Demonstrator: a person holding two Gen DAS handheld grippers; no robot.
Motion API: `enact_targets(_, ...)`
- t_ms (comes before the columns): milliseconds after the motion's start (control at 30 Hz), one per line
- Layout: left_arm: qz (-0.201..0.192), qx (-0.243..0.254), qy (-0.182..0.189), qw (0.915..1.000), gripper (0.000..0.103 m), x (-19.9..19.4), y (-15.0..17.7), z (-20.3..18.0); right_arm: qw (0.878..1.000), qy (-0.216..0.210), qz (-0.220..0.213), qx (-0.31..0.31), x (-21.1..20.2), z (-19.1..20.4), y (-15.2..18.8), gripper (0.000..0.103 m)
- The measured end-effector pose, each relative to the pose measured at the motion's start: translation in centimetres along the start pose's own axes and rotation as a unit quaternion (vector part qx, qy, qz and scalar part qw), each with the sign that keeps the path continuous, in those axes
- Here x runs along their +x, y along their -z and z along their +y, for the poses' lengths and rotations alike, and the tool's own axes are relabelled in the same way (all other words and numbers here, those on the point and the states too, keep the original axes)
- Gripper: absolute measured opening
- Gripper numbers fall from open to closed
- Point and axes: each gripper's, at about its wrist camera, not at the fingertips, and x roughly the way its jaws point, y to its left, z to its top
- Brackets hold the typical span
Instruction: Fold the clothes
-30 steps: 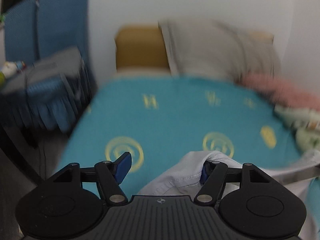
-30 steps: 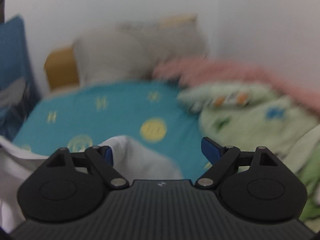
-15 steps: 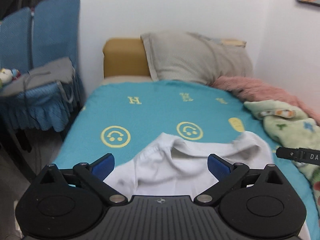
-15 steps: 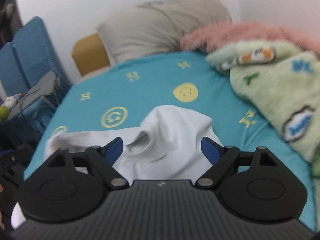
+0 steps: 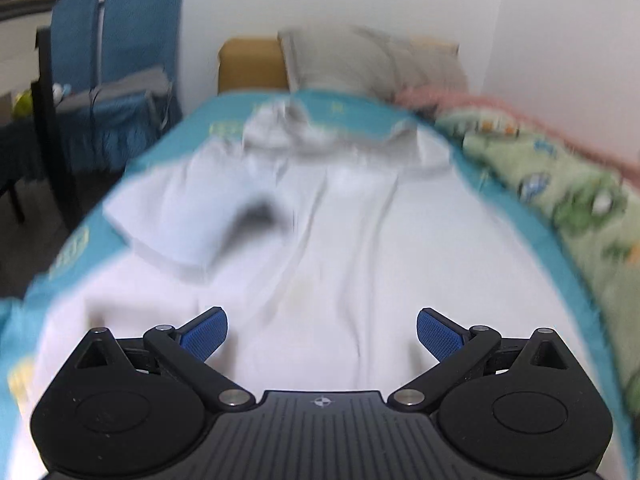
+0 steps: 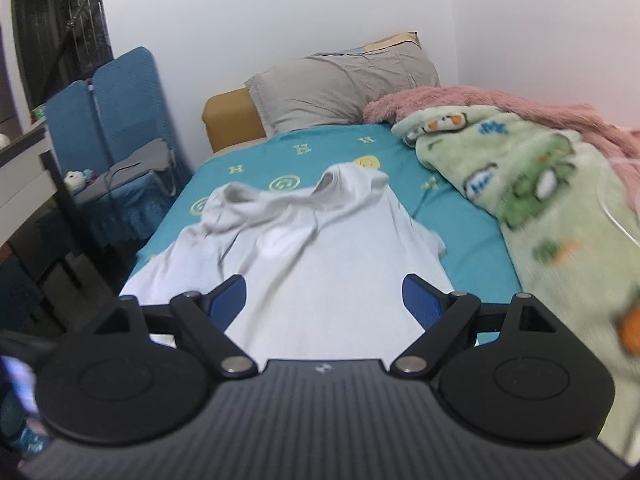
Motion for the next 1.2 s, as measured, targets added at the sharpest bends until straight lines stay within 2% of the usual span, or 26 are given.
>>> enact_targets(67,0.006,0.013,-0.018,0.9997,0.102,1.0,1.7,-0.7,1.0,-0.001,-0.009,-0.008,-1.6,0.0,1.3,0.086)
enact_targets(133,-0.006,0.033,-0.037,0.9987,0.103,1.7,2.9,-1.1,0.999,0.003,-0.025,-0.024,-2.4,0.1,2.4,0.086)
enact_targets(233,-0.012,0.05,-0.05,0.9974,0.103,2.2,3.1,-1.6,0.999,-0.001,-0.033,-0.025,-2.4,0.1,3.1,0.086)
enact_targets(400,-0.01,0.03,-0.033,0.999,0.103,2.5,3.2,-0.8,0.999,-0.002,-0.031,-0.036,-0.9,-0.1,3.6,0.086)
enact_targets(533,-0.006,0.032,-0.034,0.9989,0.103,3.0,3.1,-0.9,1.0,0.006,-0.02,-0.022,0.0,-0.9,3.8,0.086)
enact_targets(800,-0.006,0.03,-0.033,0.999,0.103,3.0,3.0,-0.8,0.999,0.018,-0.037,0.008,-0.6,-1.9,3.3,0.086)
enact_targets(1200,-0.006,0.029,-0.032,0.999,0.103,3.0,2.9,-0.9,0.998,0.019,-0.032,0.042,-1.0,-3.0,3.5,0.086)
